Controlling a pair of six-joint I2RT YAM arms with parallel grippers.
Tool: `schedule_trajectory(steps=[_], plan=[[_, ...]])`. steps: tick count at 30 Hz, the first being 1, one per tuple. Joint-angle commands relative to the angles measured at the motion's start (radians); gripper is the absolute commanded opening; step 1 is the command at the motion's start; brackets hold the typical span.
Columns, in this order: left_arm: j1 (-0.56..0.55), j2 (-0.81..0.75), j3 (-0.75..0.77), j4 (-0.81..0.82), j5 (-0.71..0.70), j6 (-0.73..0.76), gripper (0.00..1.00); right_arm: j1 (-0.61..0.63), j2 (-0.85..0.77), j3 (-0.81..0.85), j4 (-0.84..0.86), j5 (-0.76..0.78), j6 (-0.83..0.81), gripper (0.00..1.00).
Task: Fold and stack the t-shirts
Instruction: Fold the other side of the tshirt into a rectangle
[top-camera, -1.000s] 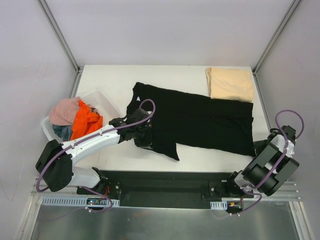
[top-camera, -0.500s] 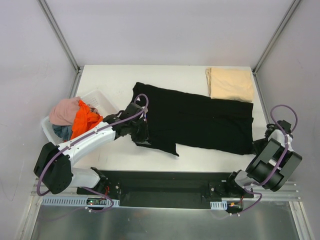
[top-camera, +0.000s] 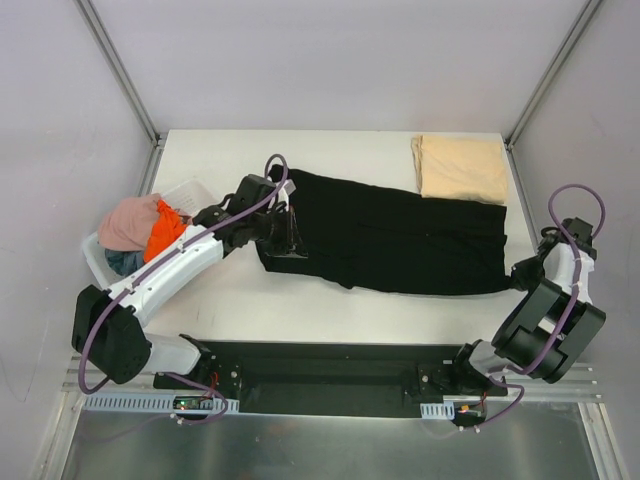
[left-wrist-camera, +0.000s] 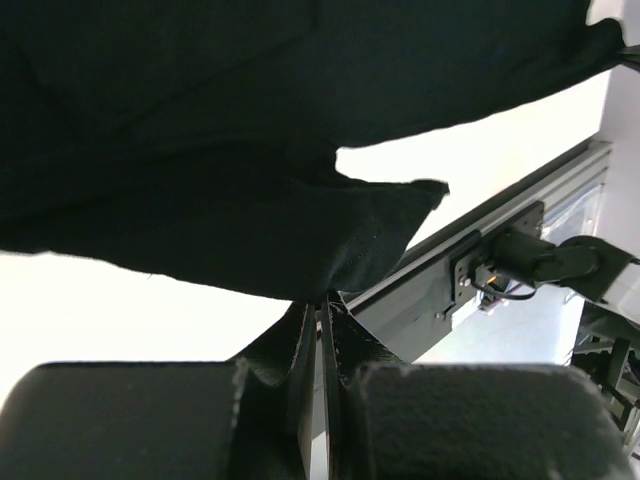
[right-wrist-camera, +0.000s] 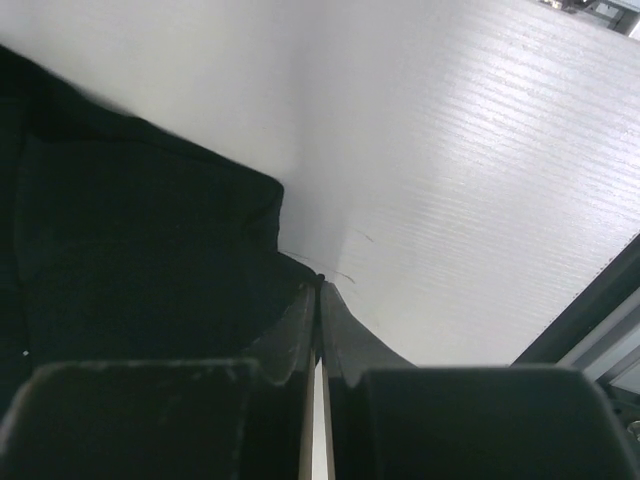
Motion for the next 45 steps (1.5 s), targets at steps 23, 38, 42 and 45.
schedule_trajectory(steps=[23,38,42,45], plan=[[0.108,0.251,0.354,0.007,-0.038,0.12,0.0,0.129,0.23,0.411,-0.16,0.069,-0.036,0.04],[0.128,0.404,0.56,0.007,-0.119,0.226,0.0,0.152,0.363,0.56,-0.194,0.065,-0.052,0.08],[0.14,0.464,0.612,0.007,-0.111,0.264,0.0,0.157,0.383,0.579,-0.197,0.072,-0.055,0.08],[0.149,0.524,0.658,0.009,-0.128,0.298,0.0,0.158,0.4,0.594,-0.197,0.083,-0.056,0.09]])
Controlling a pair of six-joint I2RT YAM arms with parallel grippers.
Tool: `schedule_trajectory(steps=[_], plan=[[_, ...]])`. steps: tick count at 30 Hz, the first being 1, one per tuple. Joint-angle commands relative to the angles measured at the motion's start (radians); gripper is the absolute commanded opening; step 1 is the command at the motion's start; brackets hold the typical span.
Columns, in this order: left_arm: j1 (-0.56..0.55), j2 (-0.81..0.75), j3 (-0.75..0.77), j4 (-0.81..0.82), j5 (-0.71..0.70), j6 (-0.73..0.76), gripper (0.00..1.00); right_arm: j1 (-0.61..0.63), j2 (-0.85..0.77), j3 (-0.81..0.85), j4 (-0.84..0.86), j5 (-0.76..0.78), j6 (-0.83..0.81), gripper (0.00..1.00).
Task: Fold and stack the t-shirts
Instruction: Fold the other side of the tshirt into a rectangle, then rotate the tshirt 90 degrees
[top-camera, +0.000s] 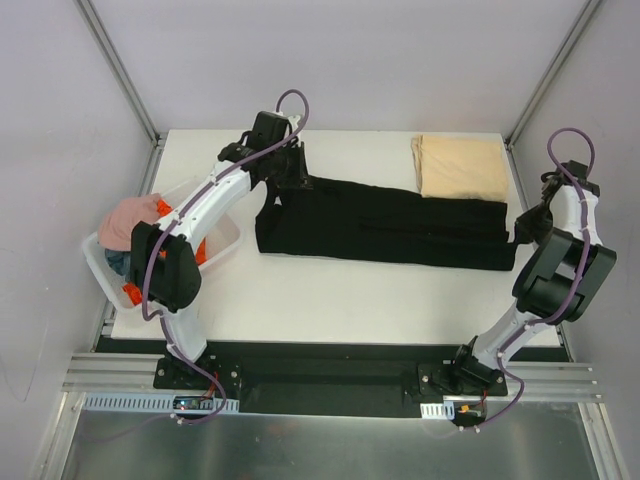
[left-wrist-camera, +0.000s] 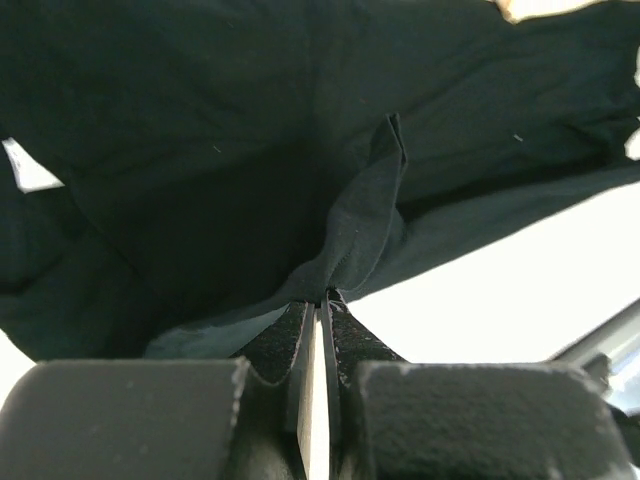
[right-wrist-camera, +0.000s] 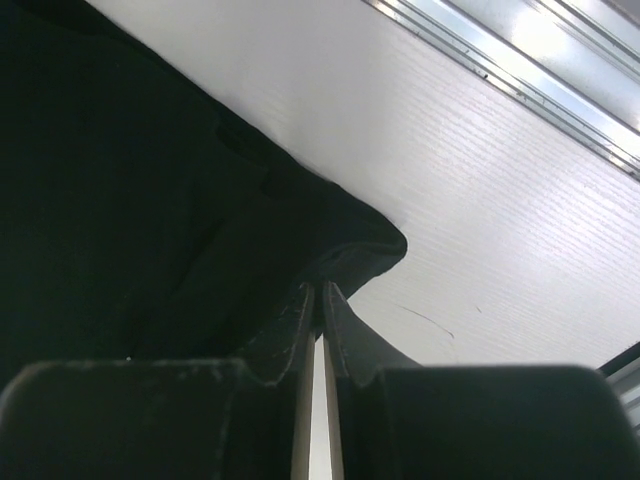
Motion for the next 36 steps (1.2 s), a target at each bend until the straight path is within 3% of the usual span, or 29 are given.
schedule_trajectory(steps=[1,6,7,8,9,10,11,13,16,17,22,27,31,36], plan=[[0.023,0.099,0.092,0.014,-0.06,0.085,0.0,0.007,0.022,0.061,-0.021,0.037,-0.013,0.09],[0.049,0.259,0.247,0.014,-0.097,0.12,0.0,0.007,0.1,0.123,-0.022,0.051,-0.019,0.15],[0.055,0.308,0.271,0.012,-0.114,0.119,0.0,0.008,0.113,0.136,-0.036,0.057,-0.017,0.19],[0.058,0.331,0.322,0.014,-0.114,0.124,0.04,0.007,0.123,0.161,-0.039,0.059,-0.016,0.33],[0.066,0.354,0.347,0.014,-0.117,0.127,0.08,0.007,0.134,0.172,-0.041,0.065,-0.016,0.37],[0.069,0.384,0.368,0.011,-0.12,0.128,0.29,0.007,0.139,0.181,-0.044,0.065,-0.017,0.41],[0.069,0.394,0.399,0.011,-0.126,0.142,0.39,0.008,0.139,0.193,-0.047,0.065,-0.028,0.55],[0.07,0.386,0.407,0.008,-0.143,0.144,0.73,0.008,0.122,0.226,-0.064,0.079,-0.042,0.66],[0.07,0.324,0.358,0.006,-0.134,0.124,0.99,0.018,0.059,0.22,-0.062,0.08,-0.086,0.88],[0.07,0.307,0.317,0.005,-0.122,0.104,0.99,0.024,0.035,0.204,-0.055,0.077,-0.099,0.97],[0.054,0.195,0.163,0.011,-0.002,0.009,0.99,0.1,-0.076,0.037,0.06,-0.062,-0.209,0.97],[0.003,0.155,0.026,0.04,0.084,-0.045,0.99,0.217,-0.023,0.04,0.116,-0.208,-0.329,0.97],[-0.006,0.21,-0.003,0.066,0.078,-0.077,0.99,0.314,0.071,0.095,0.099,-0.193,-0.375,0.97],[0.018,0.34,0.031,0.066,0.058,-0.11,0.99,0.35,0.175,0.134,0.12,-0.28,-0.306,0.97]])
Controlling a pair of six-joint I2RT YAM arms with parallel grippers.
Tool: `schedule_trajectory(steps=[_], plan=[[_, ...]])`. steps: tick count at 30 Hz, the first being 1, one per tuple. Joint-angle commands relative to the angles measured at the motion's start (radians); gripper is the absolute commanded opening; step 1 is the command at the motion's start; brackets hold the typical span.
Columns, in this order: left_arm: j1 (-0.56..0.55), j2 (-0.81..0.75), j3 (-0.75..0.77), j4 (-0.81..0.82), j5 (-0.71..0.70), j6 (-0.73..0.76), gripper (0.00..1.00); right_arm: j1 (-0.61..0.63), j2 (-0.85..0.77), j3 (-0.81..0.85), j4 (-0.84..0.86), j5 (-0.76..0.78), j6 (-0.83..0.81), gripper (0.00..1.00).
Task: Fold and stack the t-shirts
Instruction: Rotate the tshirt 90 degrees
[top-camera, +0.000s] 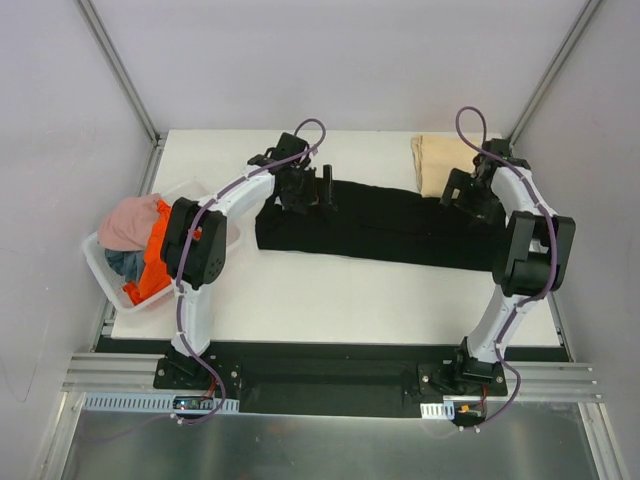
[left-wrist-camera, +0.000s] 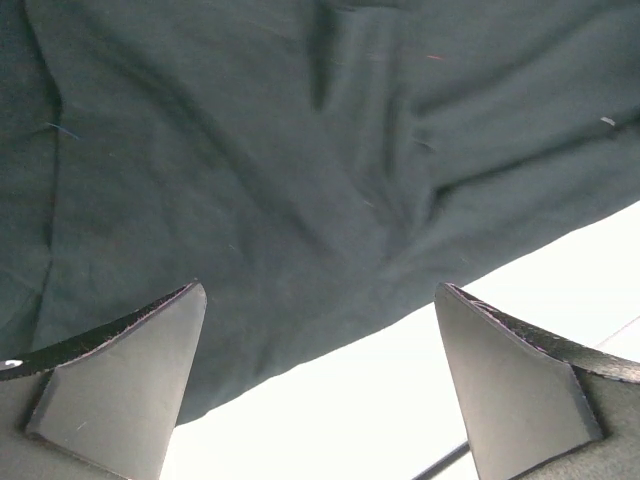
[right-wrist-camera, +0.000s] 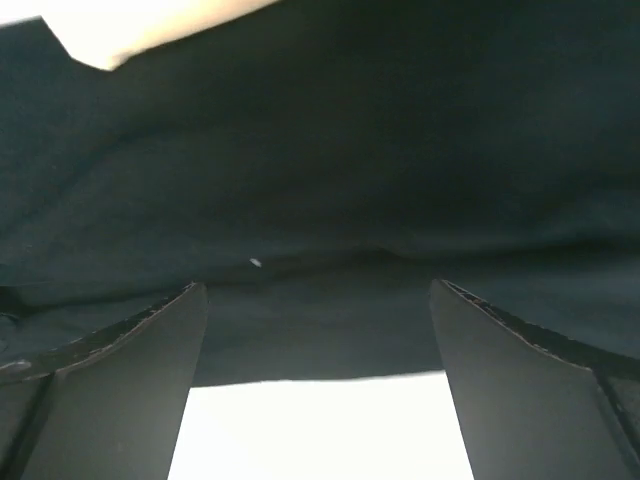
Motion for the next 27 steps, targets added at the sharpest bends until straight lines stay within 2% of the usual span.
schedule_trajectory(steps=[1,4,9,15,19,22,23,25,26,27], plan=[[0.035,0.107,0.038,0.014,-0.01,-0.061,0.99,0.008,0.071,0.039,0.026,-0.084,0.021,0.97],[0.062,0.175,0.076,0.014,0.038,-0.078,0.99,0.015,0.114,0.04,0.032,-0.096,0.027,0.97],[0.1,0.267,0.164,0.008,0.024,-0.082,0.99,0.02,0.099,-0.018,0.032,-0.102,0.087,0.97],[0.131,0.415,0.381,0.002,0.085,-0.133,0.99,0.032,-0.113,-0.338,0.06,-0.147,0.171,0.97],[0.131,0.552,0.643,0.004,0.133,-0.194,0.99,0.102,-0.257,-0.541,0.059,-0.24,0.225,0.97],[0.133,0.659,0.814,0.062,0.113,-0.277,0.99,0.242,-0.319,-0.606,0.02,-0.308,0.216,0.97],[0.133,0.676,0.82,0.123,0.123,-0.312,0.99,0.343,-0.32,-0.607,0.002,-0.329,0.208,0.97],[0.136,0.701,0.793,0.352,0.137,-0.444,1.0,0.45,-0.293,-0.589,-0.03,-0.378,0.198,0.97],[0.134,0.71,0.785,0.416,0.119,-0.487,0.99,0.551,-0.278,-0.577,-0.031,-0.433,0.19,0.97],[0.133,0.736,0.784,0.477,0.104,-0.578,0.99,0.596,-0.262,-0.548,-0.015,-0.453,0.181,0.97]])
